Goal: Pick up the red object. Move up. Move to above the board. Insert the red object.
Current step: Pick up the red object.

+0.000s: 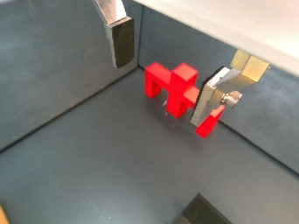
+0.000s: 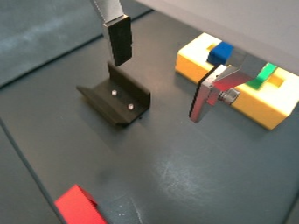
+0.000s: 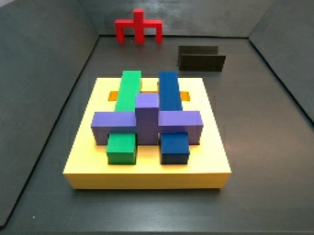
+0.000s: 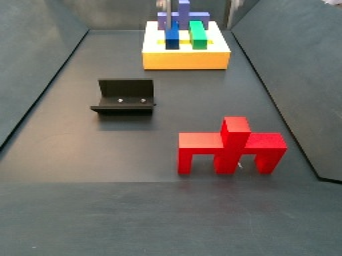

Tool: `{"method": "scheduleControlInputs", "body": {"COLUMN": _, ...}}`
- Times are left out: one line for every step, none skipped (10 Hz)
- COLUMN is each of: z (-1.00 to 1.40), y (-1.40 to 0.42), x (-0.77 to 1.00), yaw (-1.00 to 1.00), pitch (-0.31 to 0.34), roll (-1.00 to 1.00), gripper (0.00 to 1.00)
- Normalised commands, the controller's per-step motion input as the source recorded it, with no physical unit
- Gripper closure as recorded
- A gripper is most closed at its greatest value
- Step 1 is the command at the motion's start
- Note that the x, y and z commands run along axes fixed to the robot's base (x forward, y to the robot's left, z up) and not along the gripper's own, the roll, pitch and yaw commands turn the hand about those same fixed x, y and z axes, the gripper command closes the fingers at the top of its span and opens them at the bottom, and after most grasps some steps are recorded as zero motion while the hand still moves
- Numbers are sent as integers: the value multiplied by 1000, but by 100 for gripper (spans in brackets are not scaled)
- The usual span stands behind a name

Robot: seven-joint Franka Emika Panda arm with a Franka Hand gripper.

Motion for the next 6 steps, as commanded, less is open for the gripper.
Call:
{"method": "scheduleControlInputs", "body": {"z": 0, "y": 0, "x": 0, "yaw": 0, "pitch": -9, "roll": -40, "gripper": 0}}
{"method": "scheduleControlInputs", "body": {"z": -29, "y": 60, "x": 0, "yaw": 0, "pitch": 0, "roll": 0, "gripper": 0}}
{"method": "scheduleControlInputs", "body": {"z": -326, "y": 474, "x": -163, "yaw": -51, "pitch": -3, "roll": 41, "gripper": 0}}
{"method": "scheduleControlInputs", "body": {"z": -446, "y": 657, "x": -360, "yaw": -54, "pitch": -54, "roll": 34, "gripper": 0}}
{"method": "scheduleControlInputs", "body": {"z": -457, "y": 763, "x": -409, "yaw": -123, "pitch": -53, "roll": 34, "gripper": 0}}
{"method": "scheduleControlInputs", "body": {"z": -449, "y": 734, "x": -406, "yaw": -120, "pitch": -51, "roll": 51, "gripper": 0}}
